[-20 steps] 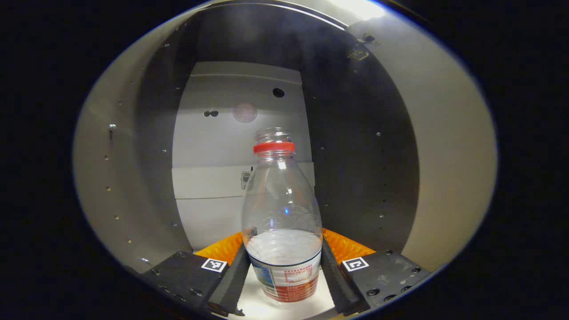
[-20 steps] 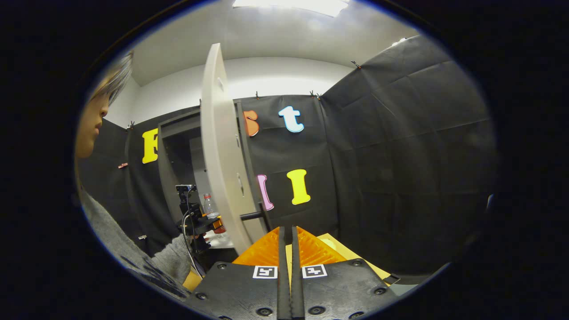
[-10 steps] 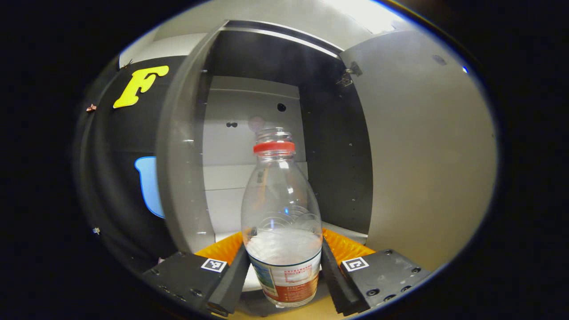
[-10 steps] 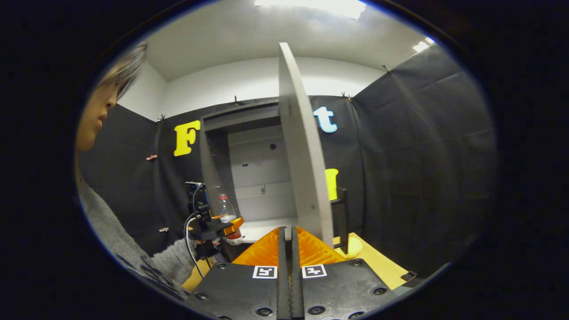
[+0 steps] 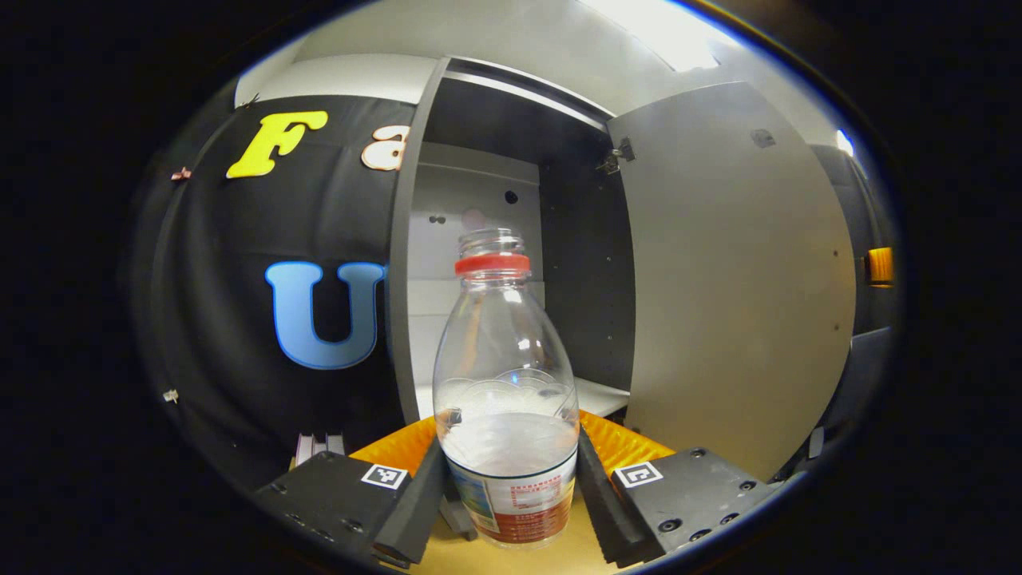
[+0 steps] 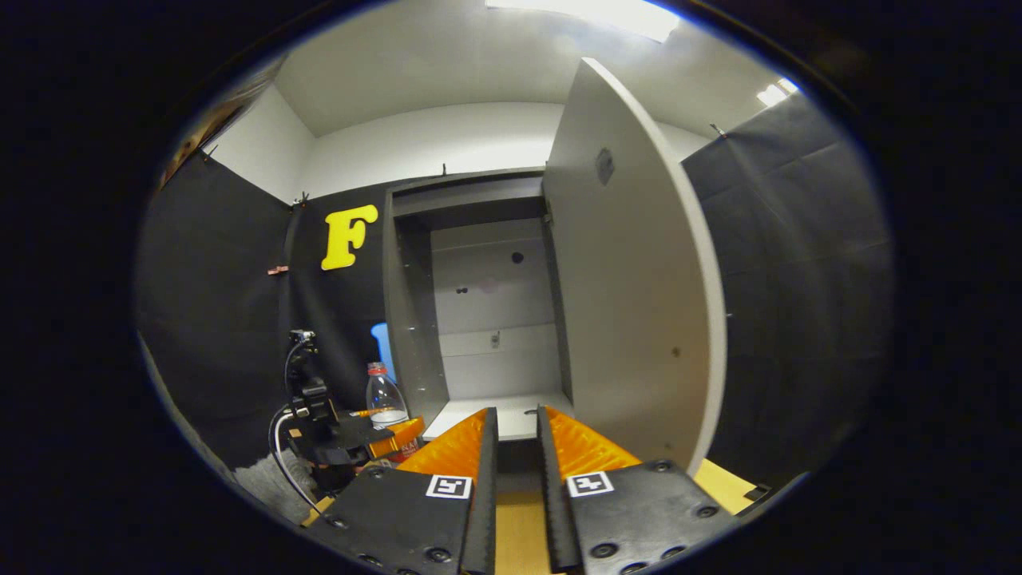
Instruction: Open the cabinet door with the right hand, grasp the bottle in the cabinet with the left hand and place it on the coaster, then close the cabinet door with the right hand.
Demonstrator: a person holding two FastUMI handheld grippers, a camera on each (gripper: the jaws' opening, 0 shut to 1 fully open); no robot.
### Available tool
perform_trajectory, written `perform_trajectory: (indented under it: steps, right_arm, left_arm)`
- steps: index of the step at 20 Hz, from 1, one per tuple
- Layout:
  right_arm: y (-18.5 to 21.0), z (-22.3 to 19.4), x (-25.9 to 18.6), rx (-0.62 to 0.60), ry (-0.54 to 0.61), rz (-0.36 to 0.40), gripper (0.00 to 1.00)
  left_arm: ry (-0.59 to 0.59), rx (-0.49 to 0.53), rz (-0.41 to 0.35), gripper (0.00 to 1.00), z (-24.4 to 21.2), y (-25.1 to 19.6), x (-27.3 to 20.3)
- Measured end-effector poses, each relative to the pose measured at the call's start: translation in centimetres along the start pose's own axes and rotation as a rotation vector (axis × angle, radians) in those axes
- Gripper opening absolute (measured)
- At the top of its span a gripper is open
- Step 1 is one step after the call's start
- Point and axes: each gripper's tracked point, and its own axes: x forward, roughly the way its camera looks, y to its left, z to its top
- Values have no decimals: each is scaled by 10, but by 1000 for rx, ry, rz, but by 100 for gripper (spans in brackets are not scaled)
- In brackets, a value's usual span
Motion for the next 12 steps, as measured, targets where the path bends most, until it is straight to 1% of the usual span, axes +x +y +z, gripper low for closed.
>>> perform_trajectory:
  steps: [1,2,3,5,6,8,10,12]
  right_arm:
    - [6,-8,9,-1,7,22,33]
    - [8,-14,16,-7,10,33,36]
    - [10,-21,27,-20,14,47,44]
    - [5,-43,46,-63,41,50,81]
    - [3,-54,54,-77,45,59,99]
    - [-1,-75,71,-69,45,74,93]
    - [-3,-104,81,-54,64,95,94]
    - [-7,-133,86,-52,78,111,94]
  left_arm:
    - [2,1,15,80,-7,1,-9]
    - [7,5,35,79,-14,4,-18]
    - [14,10,61,79,-23,8,-25]
    - [27,11,130,80,-44,18,-40]
    - [23,5,153,80,-56,20,-46]
    - [33,-10,186,79,-84,18,-53]
    - [45,0,197,80,-119,11,-63]
    - [66,30,192,80,-152,-2,-71]
